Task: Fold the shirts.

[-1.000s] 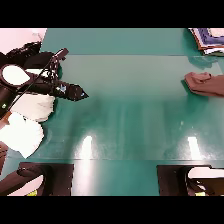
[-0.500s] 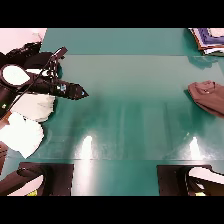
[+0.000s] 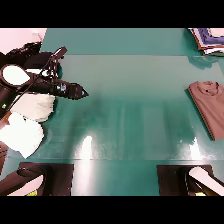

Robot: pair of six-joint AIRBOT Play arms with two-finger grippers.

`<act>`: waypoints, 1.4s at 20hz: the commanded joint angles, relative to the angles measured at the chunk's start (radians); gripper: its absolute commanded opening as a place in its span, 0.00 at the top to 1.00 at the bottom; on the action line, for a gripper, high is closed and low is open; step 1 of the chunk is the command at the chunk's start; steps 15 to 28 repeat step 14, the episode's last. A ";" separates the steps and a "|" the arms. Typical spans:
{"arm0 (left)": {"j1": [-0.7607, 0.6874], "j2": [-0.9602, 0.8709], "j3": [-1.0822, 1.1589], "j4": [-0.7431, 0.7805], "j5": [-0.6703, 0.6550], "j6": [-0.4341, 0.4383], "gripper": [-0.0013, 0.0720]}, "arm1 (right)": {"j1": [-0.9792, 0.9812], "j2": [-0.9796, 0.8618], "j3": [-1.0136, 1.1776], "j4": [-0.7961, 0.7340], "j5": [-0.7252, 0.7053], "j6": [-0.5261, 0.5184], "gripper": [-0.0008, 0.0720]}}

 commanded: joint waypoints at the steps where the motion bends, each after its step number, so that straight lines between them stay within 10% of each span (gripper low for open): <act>1: 0.000 0.001 0.001 -0.001 0.000 -0.001 0.95 | 0.163 0.048 -0.005 0.112 -0.015 -0.006 0.25; 6: 0.000 0.001 0.002 -0.002 0.005 -0.001 0.95 | 0.563 0.045 -0.005 0.111 -0.086 -0.056 0.66; 8: 0.000 0.001 0.001 -0.002 0.005 -0.001 0.95 | 0.686 0.045 -0.005 0.111 -0.130 -0.077 0.97; 28: 0.000 0.001 0.001 -0.002 0.005 -0.001 0.95 | 0.847 0.045 -0.005 0.112 -0.166 -0.077 0.97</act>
